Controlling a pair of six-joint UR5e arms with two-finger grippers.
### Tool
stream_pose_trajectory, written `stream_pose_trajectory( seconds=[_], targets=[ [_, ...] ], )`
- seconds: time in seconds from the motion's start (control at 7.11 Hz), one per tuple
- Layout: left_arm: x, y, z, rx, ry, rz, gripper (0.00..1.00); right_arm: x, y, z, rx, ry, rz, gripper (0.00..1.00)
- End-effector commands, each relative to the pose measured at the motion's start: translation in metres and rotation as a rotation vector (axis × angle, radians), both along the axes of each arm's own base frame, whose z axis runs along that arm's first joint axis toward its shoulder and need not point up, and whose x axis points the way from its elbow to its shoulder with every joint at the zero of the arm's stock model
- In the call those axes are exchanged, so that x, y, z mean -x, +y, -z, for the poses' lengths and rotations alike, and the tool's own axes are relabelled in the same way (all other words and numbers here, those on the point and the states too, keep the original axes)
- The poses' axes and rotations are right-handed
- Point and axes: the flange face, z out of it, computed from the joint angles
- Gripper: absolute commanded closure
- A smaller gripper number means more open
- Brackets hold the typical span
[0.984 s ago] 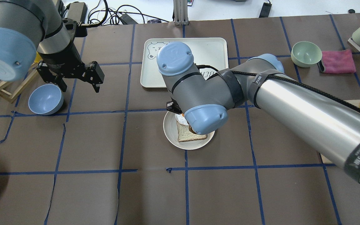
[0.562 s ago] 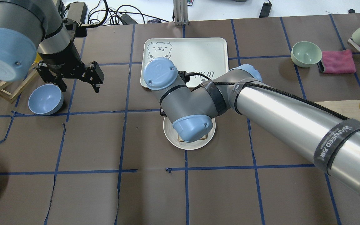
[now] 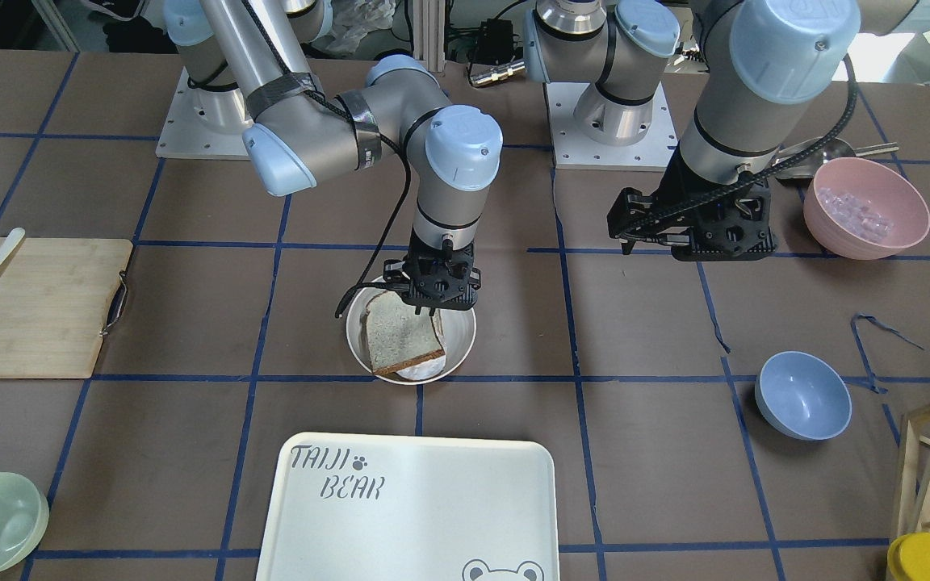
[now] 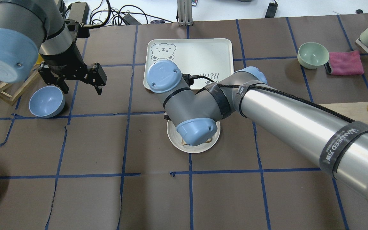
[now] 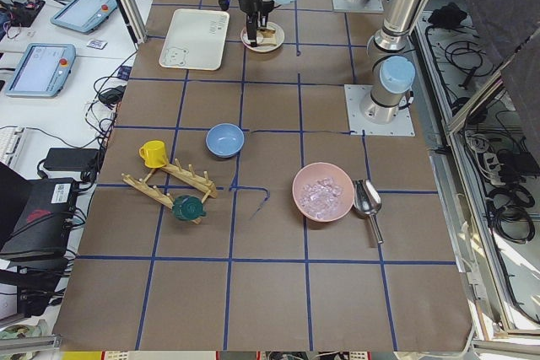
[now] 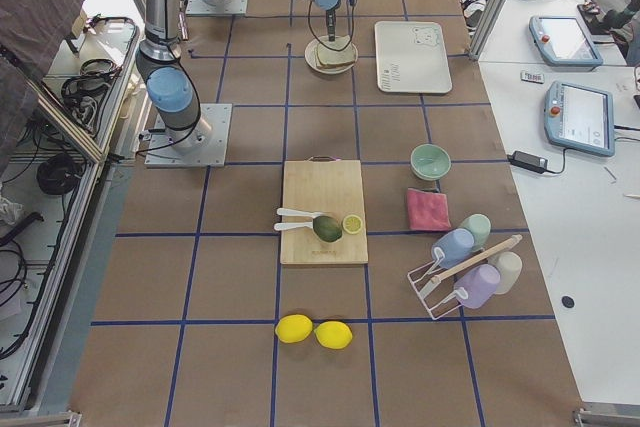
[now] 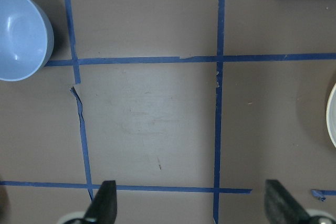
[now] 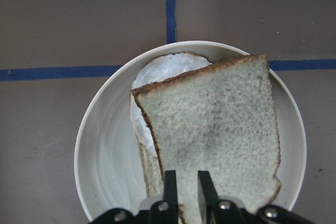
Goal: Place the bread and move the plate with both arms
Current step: 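Carry the bread with the right gripper and lay it over the egg, then open the right gripper and raise it away while the left arm approaches the plate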
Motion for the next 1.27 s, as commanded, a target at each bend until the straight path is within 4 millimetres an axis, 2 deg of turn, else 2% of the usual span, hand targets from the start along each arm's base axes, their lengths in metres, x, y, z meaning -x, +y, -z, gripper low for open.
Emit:
stream_pose_trajectory(
  seconds=[0.0, 0.14, 0.28, 0.42, 0.56, 0.7, 0.84, 0.98, 1.12],
  targets=[
    [-0.001, 0.001, -0.009, 0.017, -0.002, -0.016, 0.00, 0.001, -0.003, -0.006, 0.009, -0.007, 0.007, 0.13],
    [-0.002, 0.001, -0.005, 0.007, -0.004, -0.016, 0.00, 0.011, -0.014, -0.019, 0.026, -0.019, 0.016, 0.02],
    [-0.004, -0.004, 0.003, -0.006, 0.003, -0.023, 0.00, 0.033, -0.042, -0.044, 0.055, -0.032, 0.027, 0.00],
    [-0.003, -0.010, 0.017, -0.016, 0.007, -0.032, 0.00, 0.068, -0.070, -0.060, 0.003, -0.113, -0.007, 0.00],
    [0.005, -0.013, 0.029, -0.012, 0.019, -0.085, 0.00, 0.109, -0.079, -0.092, -0.028, -0.142, -0.031, 0.00],
    [0.024, -0.015, 0.042, 0.034, 0.021, -0.095, 0.00, 0.149, -0.080, -0.118, -0.046, -0.135, -0.085, 0.00],
    [0.061, -0.011, 0.066, 0.056, 0.077, -0.109, 0.00, 0.168, -0.071, -0.146, -0.035, -0.126, -0.153, 0.00],
    [0.085, -0.009, 0.095, 0.092, 0.131, -0.129, 0.00, 0.180, -0.043, -0.186, -0.039, -0.127, -0.176, 0.00],
    [0.102, -0.002, 0.127, 0.095, 0.174, -0.109, 0.08, 0.186, -0.027, -0.213, -0.012, -0.120, -0.185, 0.00]
  ],
)
